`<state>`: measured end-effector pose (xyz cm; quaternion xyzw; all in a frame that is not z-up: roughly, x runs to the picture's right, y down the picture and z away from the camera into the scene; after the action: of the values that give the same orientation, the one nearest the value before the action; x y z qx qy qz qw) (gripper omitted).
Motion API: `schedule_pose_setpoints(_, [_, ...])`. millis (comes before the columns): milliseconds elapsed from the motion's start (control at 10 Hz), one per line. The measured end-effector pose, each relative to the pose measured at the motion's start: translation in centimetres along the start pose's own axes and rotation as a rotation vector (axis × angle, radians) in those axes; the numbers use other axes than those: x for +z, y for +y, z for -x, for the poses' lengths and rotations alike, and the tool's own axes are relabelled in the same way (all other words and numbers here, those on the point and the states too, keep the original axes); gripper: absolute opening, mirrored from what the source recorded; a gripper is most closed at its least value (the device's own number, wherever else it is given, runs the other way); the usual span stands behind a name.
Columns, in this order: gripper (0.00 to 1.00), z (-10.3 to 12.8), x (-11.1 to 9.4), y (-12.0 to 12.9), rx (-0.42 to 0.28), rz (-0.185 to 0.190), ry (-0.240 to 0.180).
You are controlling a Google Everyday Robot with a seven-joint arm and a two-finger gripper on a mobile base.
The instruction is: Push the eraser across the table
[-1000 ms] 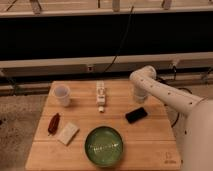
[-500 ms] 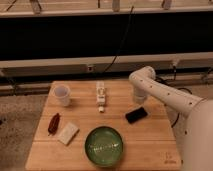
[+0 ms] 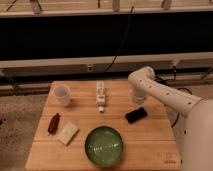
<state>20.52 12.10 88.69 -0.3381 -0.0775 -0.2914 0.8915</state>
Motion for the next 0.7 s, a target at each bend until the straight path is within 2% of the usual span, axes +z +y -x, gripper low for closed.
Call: schedule_pose_setpoints(700, [0.01,0.17,0.26,-0.01,-0.036,0.013,-0.004])
